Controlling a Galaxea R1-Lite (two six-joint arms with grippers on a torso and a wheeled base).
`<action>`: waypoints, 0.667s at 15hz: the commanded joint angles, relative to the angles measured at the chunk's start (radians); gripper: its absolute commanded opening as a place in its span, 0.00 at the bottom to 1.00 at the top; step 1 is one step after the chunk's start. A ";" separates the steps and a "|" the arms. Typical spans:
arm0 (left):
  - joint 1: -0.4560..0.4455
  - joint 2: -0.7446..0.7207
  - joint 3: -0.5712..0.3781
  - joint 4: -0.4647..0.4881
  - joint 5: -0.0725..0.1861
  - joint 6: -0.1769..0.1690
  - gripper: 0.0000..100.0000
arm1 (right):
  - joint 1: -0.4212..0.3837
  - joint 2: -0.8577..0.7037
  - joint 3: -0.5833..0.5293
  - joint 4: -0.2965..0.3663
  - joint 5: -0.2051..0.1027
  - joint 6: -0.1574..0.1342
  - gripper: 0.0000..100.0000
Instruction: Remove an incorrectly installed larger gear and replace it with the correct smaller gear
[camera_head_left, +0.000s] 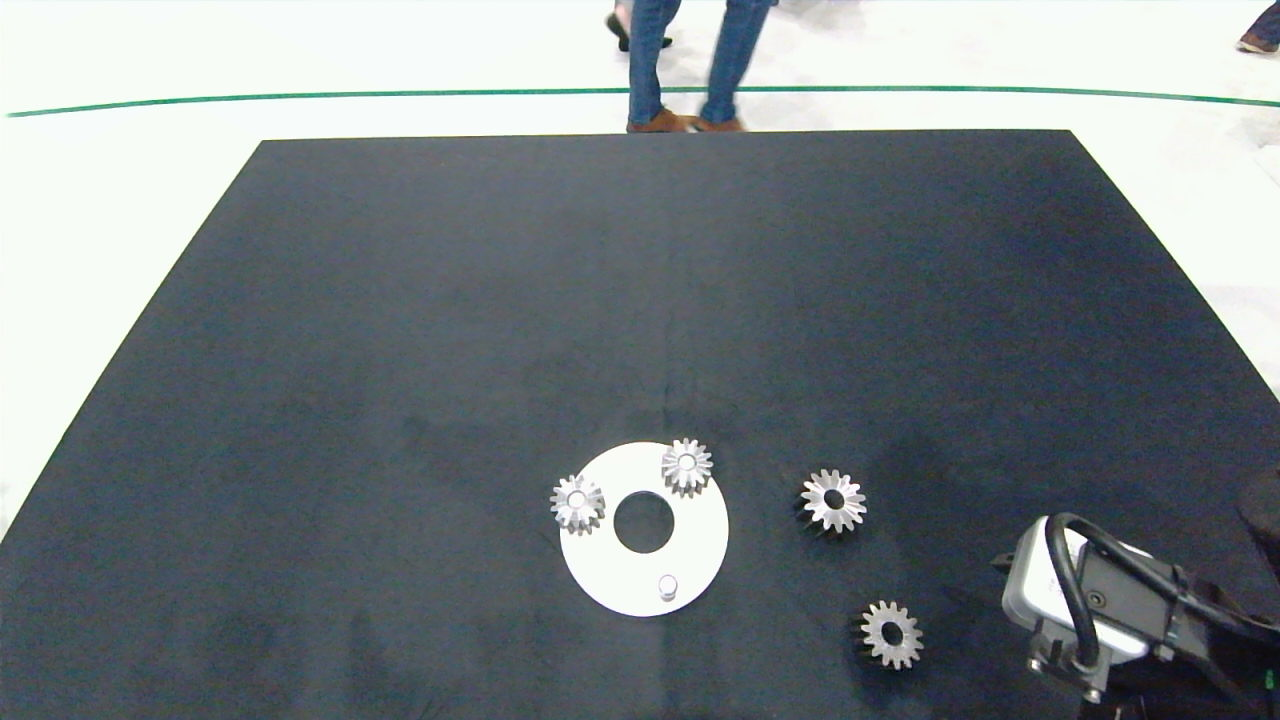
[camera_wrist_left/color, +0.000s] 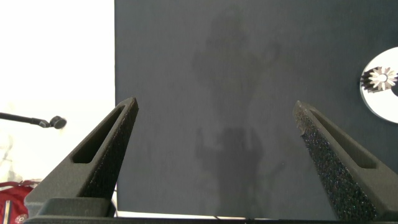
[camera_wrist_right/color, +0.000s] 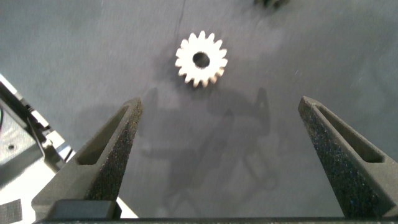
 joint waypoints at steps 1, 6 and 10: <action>0.001 0.002 0.000 0.005 0.001 0.002 1.00 | 0.002 0.036 0.022 -0.007 0.003 -0.001 1.00; -0.001 0.002 0.000 0.005 0.001 0.002 1.00 | 0.014 0.172 0.038 -0.152 -0.001 0.000 1.00; -0.001 0.002 0.000 0.004 0.001 0.002 1.00 | 0.023 0.191 0.036 -0.157 -0.001 0.002 1.00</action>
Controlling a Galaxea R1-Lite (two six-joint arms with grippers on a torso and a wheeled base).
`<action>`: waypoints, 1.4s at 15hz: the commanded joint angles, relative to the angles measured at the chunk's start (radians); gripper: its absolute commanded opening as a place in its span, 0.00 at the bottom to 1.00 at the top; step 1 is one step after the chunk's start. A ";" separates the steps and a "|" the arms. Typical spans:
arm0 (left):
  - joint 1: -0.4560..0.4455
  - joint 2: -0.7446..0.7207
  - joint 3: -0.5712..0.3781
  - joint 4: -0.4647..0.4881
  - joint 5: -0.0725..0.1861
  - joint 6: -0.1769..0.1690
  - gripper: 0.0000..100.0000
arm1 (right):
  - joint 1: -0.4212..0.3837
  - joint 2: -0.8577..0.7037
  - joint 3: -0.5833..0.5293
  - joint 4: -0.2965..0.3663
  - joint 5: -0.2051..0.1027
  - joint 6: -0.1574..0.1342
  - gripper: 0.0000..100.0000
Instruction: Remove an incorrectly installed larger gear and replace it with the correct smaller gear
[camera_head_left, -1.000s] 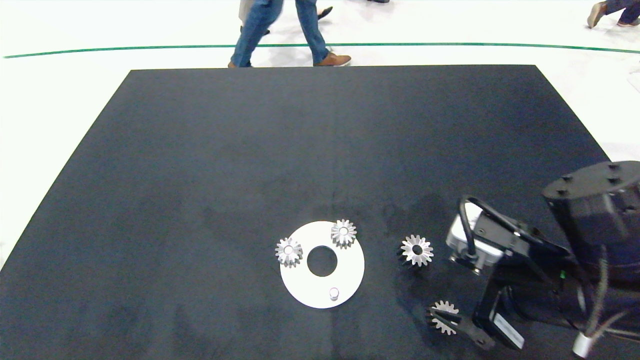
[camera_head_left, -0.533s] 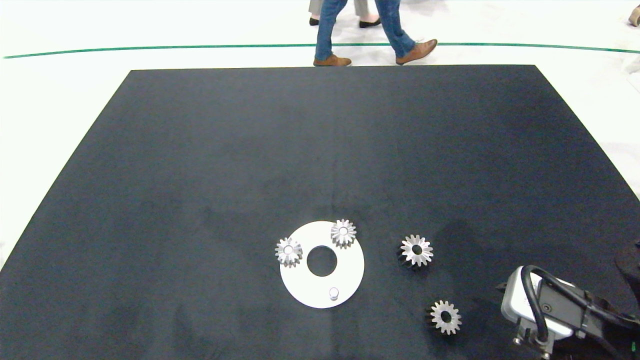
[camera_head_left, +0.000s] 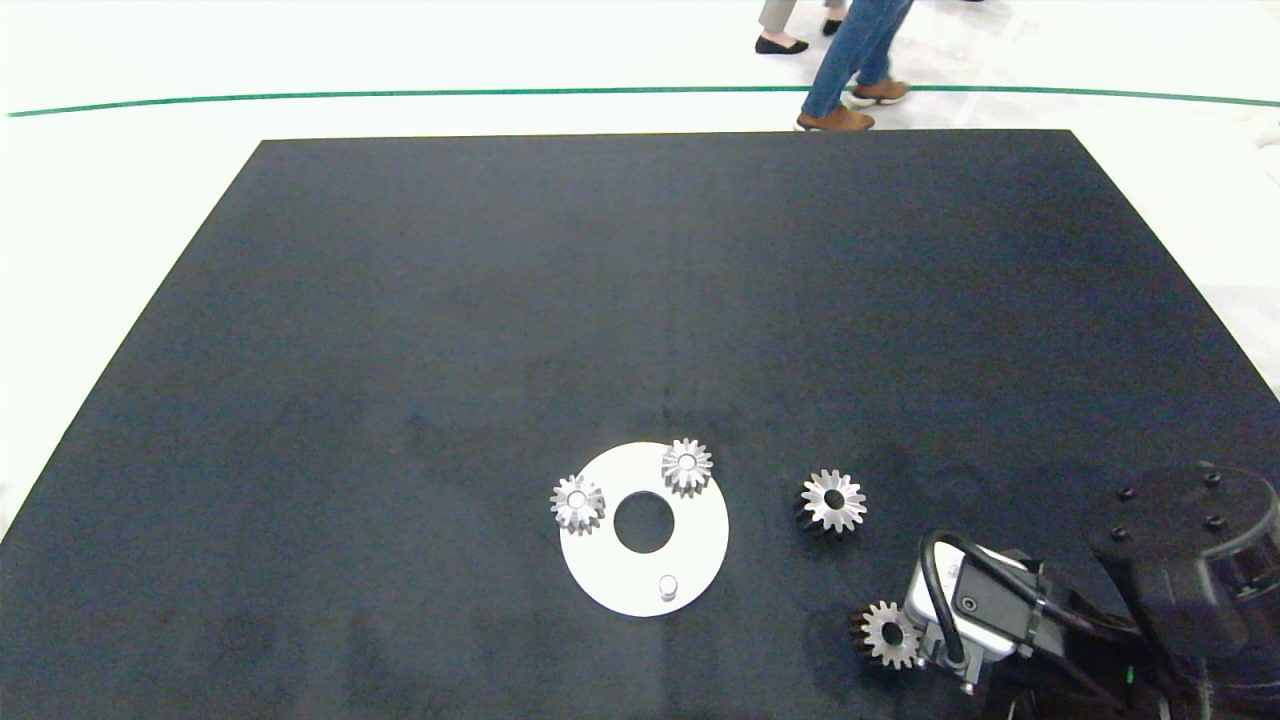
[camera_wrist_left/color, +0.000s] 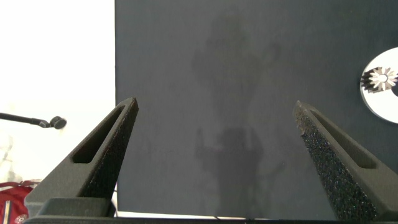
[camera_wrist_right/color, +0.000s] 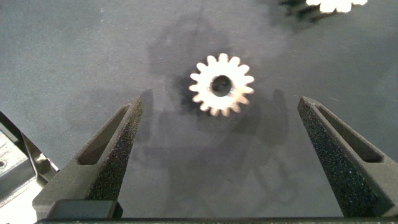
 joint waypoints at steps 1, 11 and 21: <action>0.000 0.002 0.000 0.004 0.001 0.001 1.00 | 0.001 0.043 -0.001 -0.017 -0.001 -0.002 1.00; 0.000 0.002 0.000 0.006 0.001 0.001 1.00 | -0.030 0.088 0.003 -0.066 0.001 0.005 0.86; 0.000 0.002 0.000 0.004 0.001 0.001 1.00 | -0.051 0.099 0.018 -0.099 0.006 0.021 0.67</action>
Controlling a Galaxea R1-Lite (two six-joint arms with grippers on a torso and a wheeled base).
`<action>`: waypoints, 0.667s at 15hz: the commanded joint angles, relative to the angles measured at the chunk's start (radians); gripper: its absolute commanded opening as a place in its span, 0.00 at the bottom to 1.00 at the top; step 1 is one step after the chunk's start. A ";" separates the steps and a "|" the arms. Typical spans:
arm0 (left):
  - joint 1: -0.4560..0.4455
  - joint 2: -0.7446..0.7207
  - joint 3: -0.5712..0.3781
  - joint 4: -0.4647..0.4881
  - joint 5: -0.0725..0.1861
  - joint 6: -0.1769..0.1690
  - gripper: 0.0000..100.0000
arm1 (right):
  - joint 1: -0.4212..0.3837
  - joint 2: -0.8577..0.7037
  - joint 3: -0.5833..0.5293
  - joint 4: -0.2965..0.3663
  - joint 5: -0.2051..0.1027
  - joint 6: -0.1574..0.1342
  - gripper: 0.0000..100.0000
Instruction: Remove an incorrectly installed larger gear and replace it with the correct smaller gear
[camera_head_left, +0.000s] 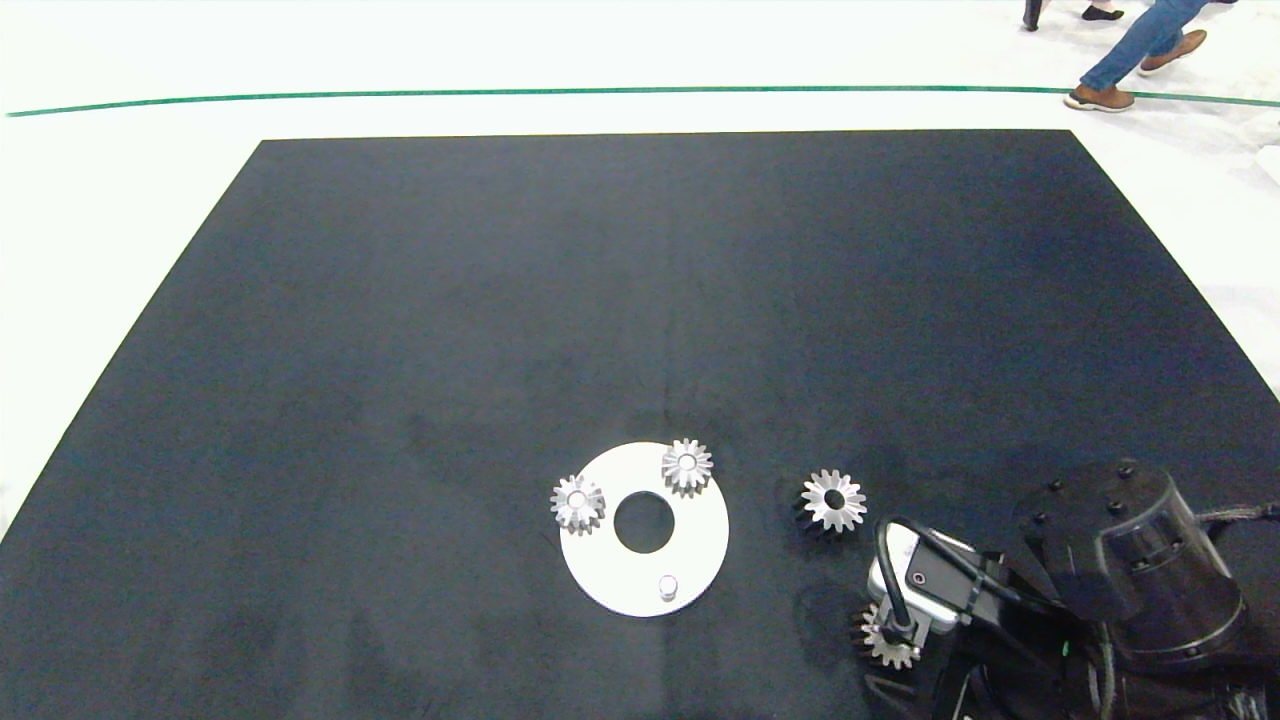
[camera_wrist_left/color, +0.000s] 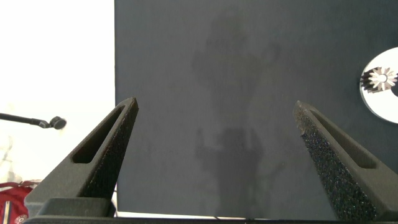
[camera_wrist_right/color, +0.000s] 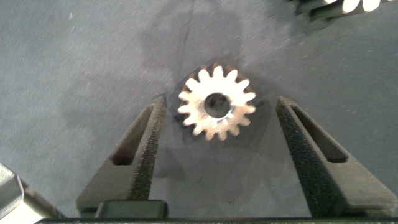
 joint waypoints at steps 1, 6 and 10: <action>0.000 0.002 0.000 0.005 -0.001 0.001 1.00 | -0.003 0.011 0.015 -0.026 0.000 0.014 0.64; 0.000 0.002 0.000 0.005 -0.001 0.001 1.00 | -0.003 0.012 0.025 -0.032 0.001 0.014 0.55; 0.000 0.000 0.000 0.005 -0.001 0.001 1.00 | -0.003 0.012 0.033 -0.058 0.001 0.014 0.46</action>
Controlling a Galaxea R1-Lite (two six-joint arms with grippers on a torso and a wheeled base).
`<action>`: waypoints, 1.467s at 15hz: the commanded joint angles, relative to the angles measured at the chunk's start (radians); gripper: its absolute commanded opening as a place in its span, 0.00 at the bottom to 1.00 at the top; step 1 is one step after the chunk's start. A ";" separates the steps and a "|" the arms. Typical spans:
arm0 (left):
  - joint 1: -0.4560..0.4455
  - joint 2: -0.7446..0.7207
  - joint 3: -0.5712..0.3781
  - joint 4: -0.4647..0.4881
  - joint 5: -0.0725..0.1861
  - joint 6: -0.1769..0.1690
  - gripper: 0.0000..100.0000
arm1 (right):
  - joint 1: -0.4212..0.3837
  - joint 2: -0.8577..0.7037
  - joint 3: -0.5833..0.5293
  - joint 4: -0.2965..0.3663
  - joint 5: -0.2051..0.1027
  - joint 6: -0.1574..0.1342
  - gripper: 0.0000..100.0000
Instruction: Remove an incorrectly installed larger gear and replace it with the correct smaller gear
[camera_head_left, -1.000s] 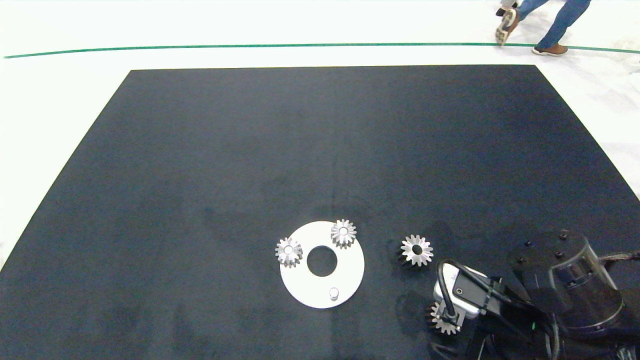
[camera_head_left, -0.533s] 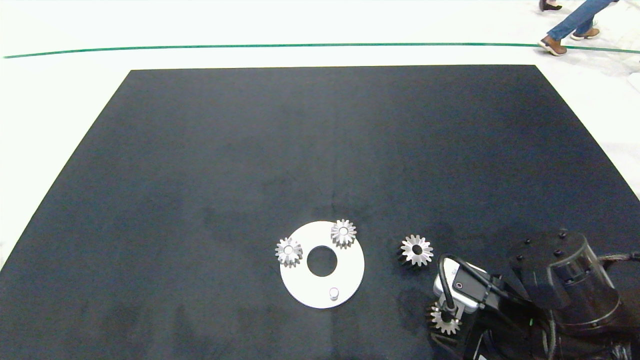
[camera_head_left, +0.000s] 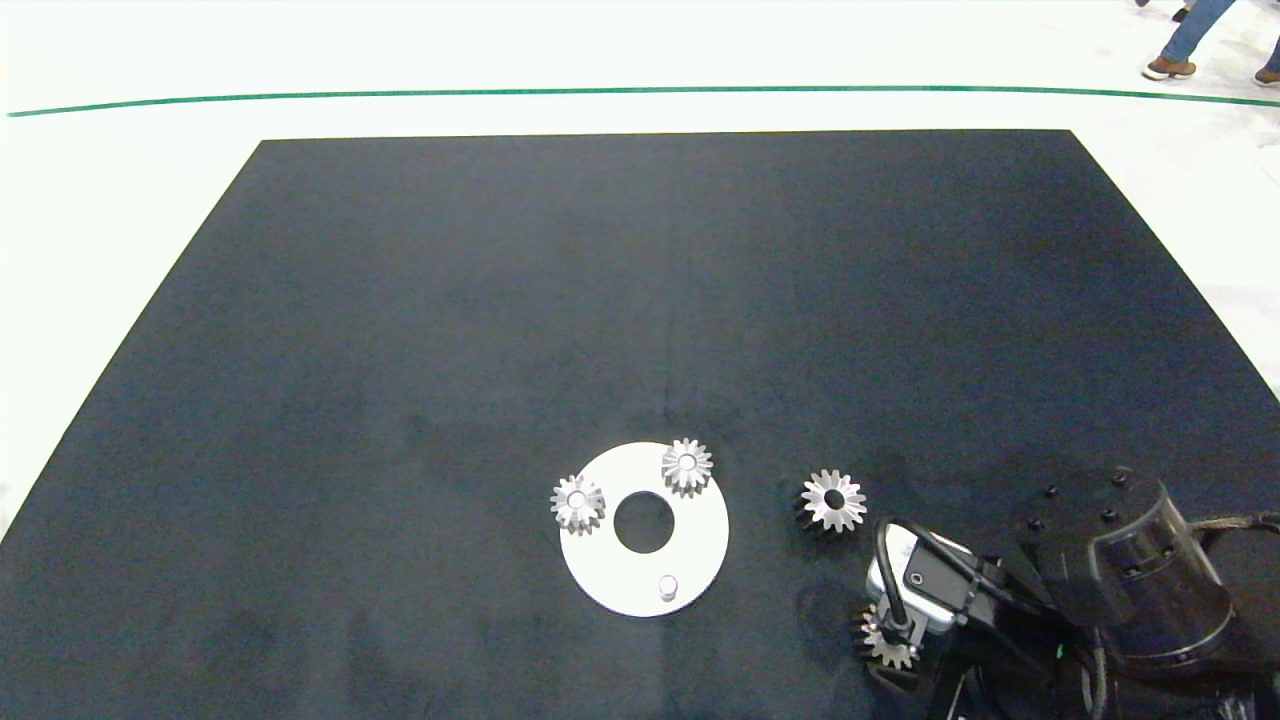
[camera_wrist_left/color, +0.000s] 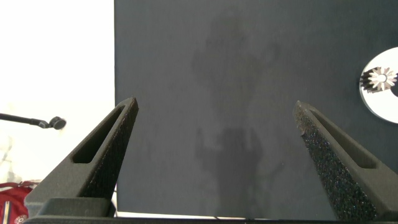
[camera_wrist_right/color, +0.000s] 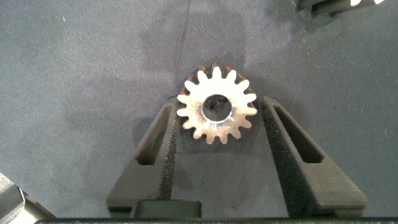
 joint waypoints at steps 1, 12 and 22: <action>0.000 0.000 0.000 0.005 0.001 0.001 1.00 | 0.000 0.006 0.013 -0.034 -0.001 -0.003 0.44; 0.000 -0.002 0.000 0.005 -0.001 0.001 1.00 | 0.009 -0.029 0.045 -0.119 -0.015 -0.016 0.28; -0.001 0.000 0.000 0.005 -0.003 0.001 1.00 | 0.170 -0.043 -0.208 0.082 -0.038 -0.029 0.28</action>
